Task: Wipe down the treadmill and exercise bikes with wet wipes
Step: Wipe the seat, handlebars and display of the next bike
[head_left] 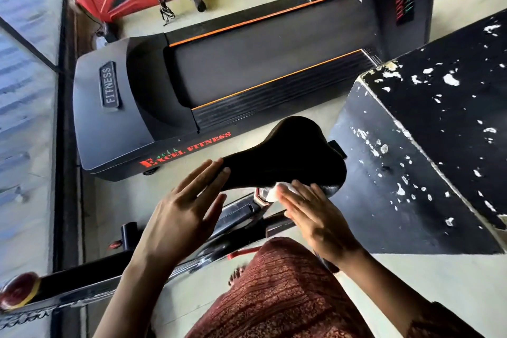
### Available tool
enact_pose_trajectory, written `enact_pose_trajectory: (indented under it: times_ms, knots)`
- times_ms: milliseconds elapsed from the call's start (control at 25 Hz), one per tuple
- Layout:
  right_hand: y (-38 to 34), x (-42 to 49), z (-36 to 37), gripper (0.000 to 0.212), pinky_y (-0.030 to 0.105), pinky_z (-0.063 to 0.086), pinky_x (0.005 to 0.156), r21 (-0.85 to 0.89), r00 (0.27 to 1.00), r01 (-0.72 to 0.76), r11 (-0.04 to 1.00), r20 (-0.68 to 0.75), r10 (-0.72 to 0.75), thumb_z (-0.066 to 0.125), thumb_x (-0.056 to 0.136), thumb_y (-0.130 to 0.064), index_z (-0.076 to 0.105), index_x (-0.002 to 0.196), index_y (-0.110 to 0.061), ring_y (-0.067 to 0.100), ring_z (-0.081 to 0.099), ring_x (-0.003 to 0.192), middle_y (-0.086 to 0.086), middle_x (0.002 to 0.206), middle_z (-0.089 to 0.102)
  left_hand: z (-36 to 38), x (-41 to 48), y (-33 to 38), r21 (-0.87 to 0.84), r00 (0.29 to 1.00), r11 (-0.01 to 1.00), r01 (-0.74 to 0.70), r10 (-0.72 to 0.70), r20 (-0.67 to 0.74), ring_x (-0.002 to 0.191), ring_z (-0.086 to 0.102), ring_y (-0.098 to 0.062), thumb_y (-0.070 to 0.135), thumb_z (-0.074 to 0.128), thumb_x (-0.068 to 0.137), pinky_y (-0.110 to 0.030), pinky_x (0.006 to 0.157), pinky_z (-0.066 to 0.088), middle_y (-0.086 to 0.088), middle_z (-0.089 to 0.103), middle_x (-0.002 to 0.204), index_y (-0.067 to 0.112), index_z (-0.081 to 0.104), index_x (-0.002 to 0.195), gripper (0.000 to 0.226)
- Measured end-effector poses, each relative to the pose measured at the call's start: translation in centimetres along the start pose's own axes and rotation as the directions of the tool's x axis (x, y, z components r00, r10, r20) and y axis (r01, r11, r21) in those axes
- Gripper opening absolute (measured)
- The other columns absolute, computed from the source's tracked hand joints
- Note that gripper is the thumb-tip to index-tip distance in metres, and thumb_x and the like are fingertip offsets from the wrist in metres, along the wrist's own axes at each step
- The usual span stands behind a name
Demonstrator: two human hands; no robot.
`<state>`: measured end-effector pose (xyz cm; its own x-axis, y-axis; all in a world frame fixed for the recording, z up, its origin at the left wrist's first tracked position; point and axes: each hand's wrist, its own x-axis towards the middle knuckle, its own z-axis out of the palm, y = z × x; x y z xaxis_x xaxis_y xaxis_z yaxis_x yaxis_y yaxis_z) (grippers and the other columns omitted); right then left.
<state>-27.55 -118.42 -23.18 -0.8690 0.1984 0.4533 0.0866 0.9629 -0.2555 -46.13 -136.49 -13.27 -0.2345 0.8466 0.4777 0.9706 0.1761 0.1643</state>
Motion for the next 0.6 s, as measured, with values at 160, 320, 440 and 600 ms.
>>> enact_pose_trajectory:
  times_ms: [160,320,440,600]
  knots:
    - [-2.8,4.5,0.8,0.045,0.036,0.014,0.119,0.058,0.986,0.131,0.99,-0.114,-0.124,0.035,0.099,-0.004,0.029,0.144,-0.011,0.018,0.016,0.146,0.001,0.152,0.029,0.3,0.5,0.0,0.006,0.999,0.999,-0.044,0.044,0.003,0.115,0.06,-0.032,0.016,0.057,0.091,-0.046,0.078,0.058,-0.017,0.062,0.126,-0.002,0.067,0.116,0.032]
    - [-0.9,2.9,0.8,0.041,0.039,0.02,0.118,0.004,0.983,0.126,0.992,-0.136,-0.124,0.039,0.099,-0.001,0.039,0.14,-0.007,0.023,0.025,0.143,0.005,0.148,0.036,1.3,1.6,0.7,0.039,0.993,0.993,-0.115,0.115,-0.008,0.112,0.062,-0.034,0.014,0.058,0.089,-0.047,0.091,0.053,-0.02,0.064,0.12,-0.004,0.069,0.11,0.03]
    - [2.3,-1.9,0.5,0.048,0.039,0.021,0.117,-0.092,0.986,-0.009,0.996,-0.168,-0.006,0.044,0.095,0.0,0.038,0.142,-0.009,0.023,0.026,0.143,0.005,0.153,0.031,2.6,2.4,1.7,0.068,0.997,0.995,-0.075,0.077,-0.03,0.108,0.064,-0.034,0.013,0.061,0.087,-0.046,0.1,0.043,-0.019,0.067,0.115,-0.003,0.071,0.106,0.027]
    - [2.1,-2.9,-0.8,0.049,0.031,0.031,0.113,0.224,0.798,-0.519,0.825,-0.22,0.561,0.032,0.104,-0.034,0.035,0.145,-0.008,0.024,0.039,0.136,0.01,0.15,0.036,3.9,3.4,3.3,0.09,0.997,0.993,-0.074,0.077,-0.032,0.105,0.066,-0.034,0.019,0.059,0.087,-0.047,0.101,0.039,-0.019,0.069,0.111,-0.003,0.073,0.101,0.029]
